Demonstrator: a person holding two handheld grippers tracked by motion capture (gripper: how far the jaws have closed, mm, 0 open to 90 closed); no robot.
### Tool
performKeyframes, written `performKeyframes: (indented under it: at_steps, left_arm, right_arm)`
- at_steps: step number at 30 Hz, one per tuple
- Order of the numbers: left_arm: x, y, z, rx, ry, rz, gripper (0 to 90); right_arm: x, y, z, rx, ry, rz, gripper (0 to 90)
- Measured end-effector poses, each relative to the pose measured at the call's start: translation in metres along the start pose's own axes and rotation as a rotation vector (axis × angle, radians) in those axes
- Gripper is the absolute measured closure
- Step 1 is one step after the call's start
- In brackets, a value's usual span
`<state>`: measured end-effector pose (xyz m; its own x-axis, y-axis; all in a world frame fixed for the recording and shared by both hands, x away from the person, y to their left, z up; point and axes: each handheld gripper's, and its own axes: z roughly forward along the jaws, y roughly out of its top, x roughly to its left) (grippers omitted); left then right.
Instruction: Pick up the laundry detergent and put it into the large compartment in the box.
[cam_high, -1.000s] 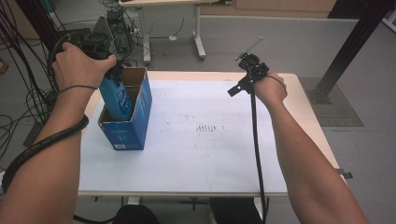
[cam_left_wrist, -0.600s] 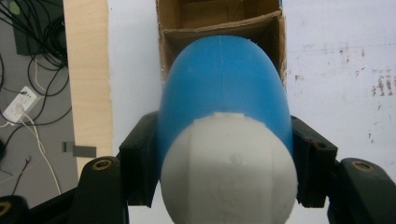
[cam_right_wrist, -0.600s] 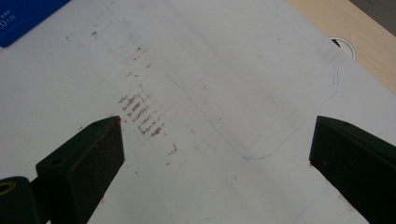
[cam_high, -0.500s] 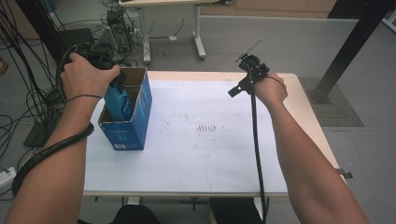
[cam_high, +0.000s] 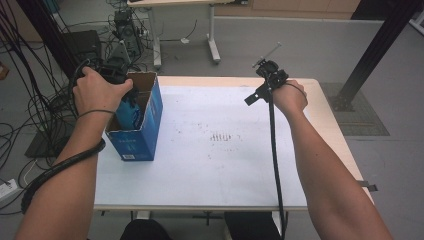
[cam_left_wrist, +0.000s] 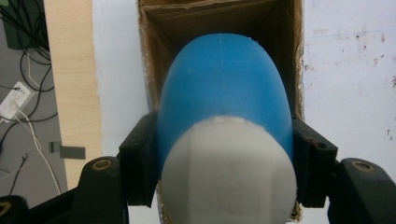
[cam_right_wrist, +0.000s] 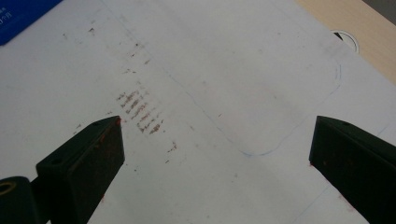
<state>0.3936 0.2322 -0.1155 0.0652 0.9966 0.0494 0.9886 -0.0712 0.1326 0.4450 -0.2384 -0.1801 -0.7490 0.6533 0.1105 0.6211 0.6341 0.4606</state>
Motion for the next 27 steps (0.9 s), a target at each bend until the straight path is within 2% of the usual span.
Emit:
performKeyframes:
  at_steps: [9, 23, 27]
  left_arm:
    - [-0.006, 0.0, 0.015, 0.015, 0.011, 0.006, 37.9]
    - [-0.008, -0.002, 0.028, 0.026, 0.027, 0.005, 37.8]
    - [-0.006, -0.002, 0.034, 0.036, 0.018, 0.001, 37.8]
  right_arm:
    - [0.0, -0.002, 0.0, 0.005, -0.002, 0.007, 3.2]
    - [0.001, -0.003, 0.001, 0.003, -0.005, 0.002, 3.2]
    - [0.0, -0.003, 0.001, 0.006, 0.0, 0.006, 3.3]
